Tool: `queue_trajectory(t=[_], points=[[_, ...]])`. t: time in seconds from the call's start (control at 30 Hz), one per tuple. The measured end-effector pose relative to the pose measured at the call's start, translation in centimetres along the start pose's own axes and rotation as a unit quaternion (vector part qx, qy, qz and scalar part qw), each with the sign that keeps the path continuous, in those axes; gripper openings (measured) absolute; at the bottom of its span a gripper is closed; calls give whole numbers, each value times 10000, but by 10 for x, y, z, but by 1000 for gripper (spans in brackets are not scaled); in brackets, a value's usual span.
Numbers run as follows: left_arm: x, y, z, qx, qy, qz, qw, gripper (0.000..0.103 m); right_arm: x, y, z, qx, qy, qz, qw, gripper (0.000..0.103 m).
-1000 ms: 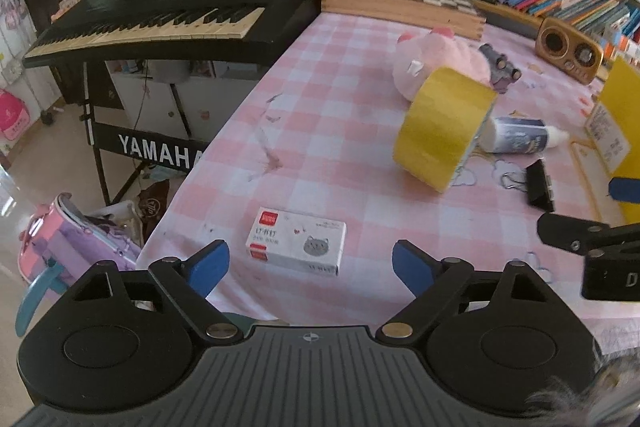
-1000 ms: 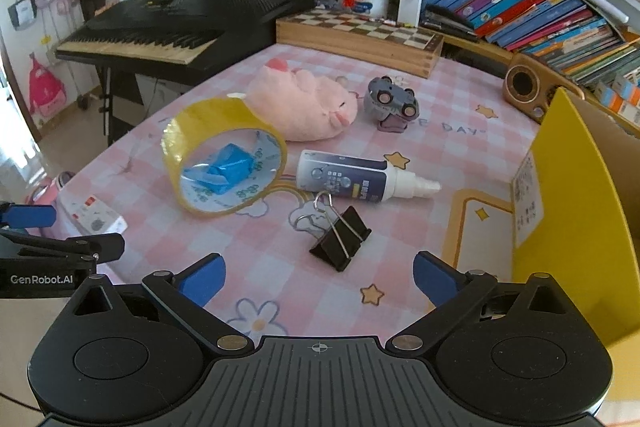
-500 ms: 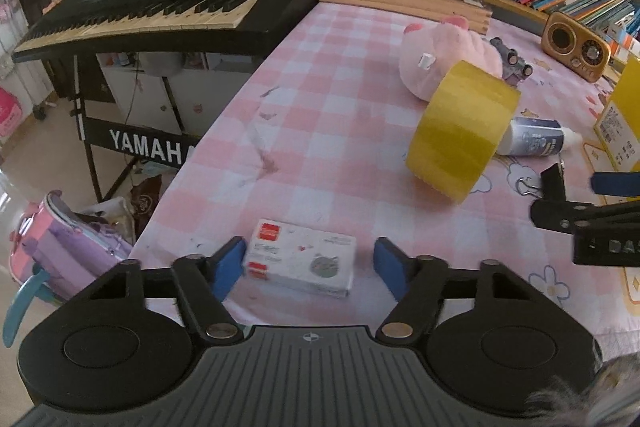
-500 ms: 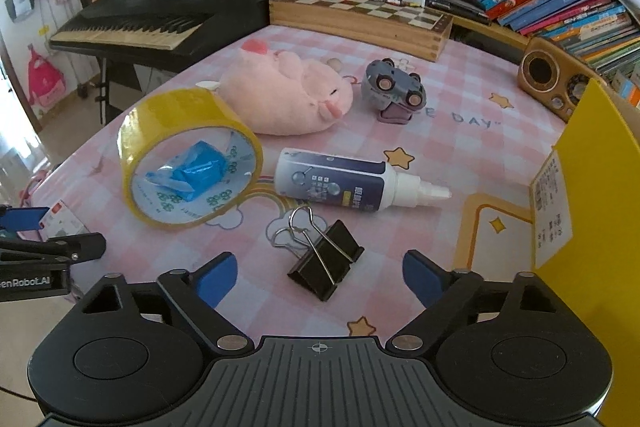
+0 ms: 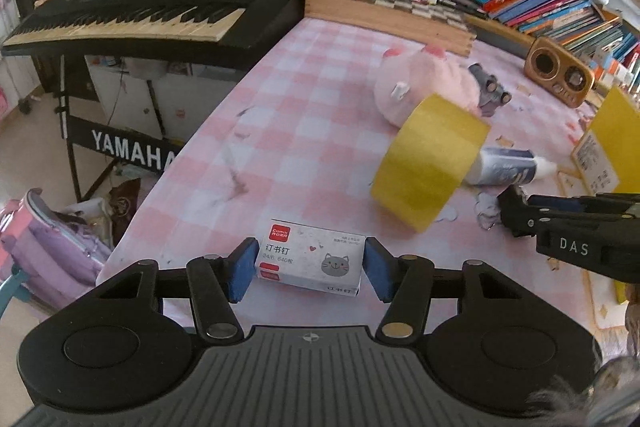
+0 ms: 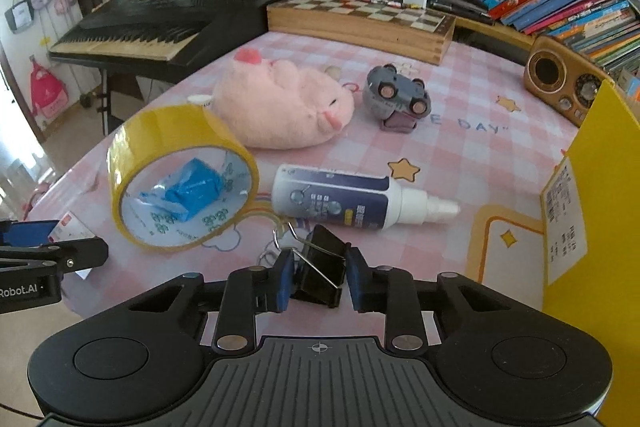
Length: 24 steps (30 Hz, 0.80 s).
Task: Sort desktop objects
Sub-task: 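Close the left gripper on the staple box while the right gripper closes on the binder clip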
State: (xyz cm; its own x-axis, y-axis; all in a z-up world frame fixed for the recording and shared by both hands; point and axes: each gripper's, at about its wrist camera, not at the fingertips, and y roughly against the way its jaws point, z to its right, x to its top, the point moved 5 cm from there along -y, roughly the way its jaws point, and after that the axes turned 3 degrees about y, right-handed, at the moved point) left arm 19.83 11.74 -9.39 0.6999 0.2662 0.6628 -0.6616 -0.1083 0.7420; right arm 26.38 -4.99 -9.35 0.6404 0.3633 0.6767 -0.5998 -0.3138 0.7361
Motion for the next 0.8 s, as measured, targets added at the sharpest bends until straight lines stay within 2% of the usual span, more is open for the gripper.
queue_trajectory(t=[0.6, 0.8], points=[[4, 32, -4, -159, 140, 332, 9992, 54, 2, 35, -7, 57, -49, 331, 9994, 25], [5, 51, -1, -332, 121, 472, 9983, 54, 0, 58, -9, 58, -85, 454, 9989, 25]])
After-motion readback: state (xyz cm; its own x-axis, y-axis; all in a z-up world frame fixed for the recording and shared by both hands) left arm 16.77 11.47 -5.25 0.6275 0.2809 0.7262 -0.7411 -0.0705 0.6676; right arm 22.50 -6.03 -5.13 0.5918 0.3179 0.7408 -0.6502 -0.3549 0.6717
